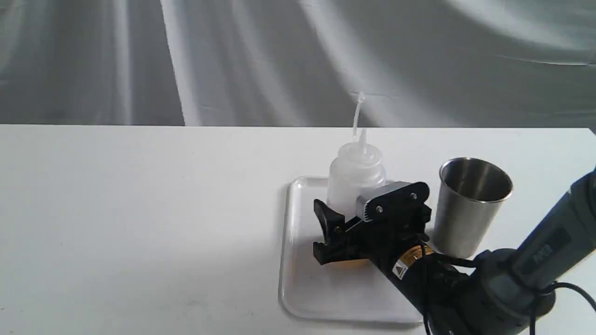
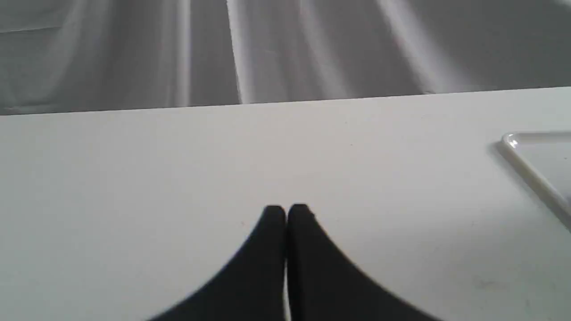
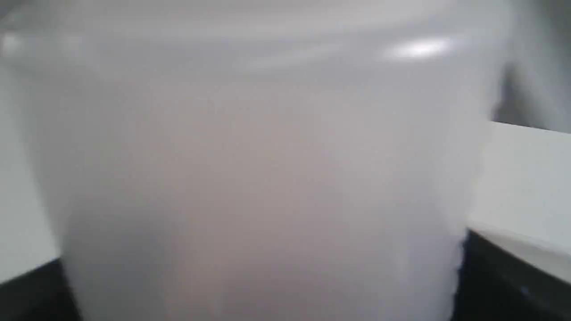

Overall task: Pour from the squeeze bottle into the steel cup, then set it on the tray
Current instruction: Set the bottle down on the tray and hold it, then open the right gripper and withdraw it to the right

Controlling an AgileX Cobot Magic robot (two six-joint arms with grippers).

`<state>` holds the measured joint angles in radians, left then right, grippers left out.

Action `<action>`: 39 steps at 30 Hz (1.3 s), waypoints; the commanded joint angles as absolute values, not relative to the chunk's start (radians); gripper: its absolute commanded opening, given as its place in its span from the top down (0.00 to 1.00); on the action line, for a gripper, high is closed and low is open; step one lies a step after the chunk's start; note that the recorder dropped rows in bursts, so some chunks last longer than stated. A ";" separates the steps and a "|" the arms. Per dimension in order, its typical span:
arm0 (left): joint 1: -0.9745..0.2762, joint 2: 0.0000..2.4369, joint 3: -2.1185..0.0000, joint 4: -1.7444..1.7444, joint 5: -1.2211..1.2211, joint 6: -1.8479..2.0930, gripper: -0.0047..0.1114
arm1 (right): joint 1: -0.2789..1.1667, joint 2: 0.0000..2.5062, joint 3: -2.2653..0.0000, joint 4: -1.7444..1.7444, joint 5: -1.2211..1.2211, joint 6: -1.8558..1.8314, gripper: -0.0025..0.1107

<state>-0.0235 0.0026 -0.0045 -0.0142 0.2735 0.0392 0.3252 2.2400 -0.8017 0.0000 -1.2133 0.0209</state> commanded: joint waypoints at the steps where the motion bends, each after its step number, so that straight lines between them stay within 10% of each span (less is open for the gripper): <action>1: -0.022 0.000 0.000 -0.015 0.266 0.037 0.96 | 0.327 2.240 -0.805 -0.015 -1.221 0.034 0.24; 19: -0.022 0.000 0.000 -0.015 0.266 0.034 0.96 | 0.327 2.238 -0.805 -0.015 -1.221 0.040 0.05; 39: -0.022 0.000 0.000 -0.015 0.266 0.033 0.96 | 0.329 2.135 -0.752 -0.027 -1.199 0.000 0.05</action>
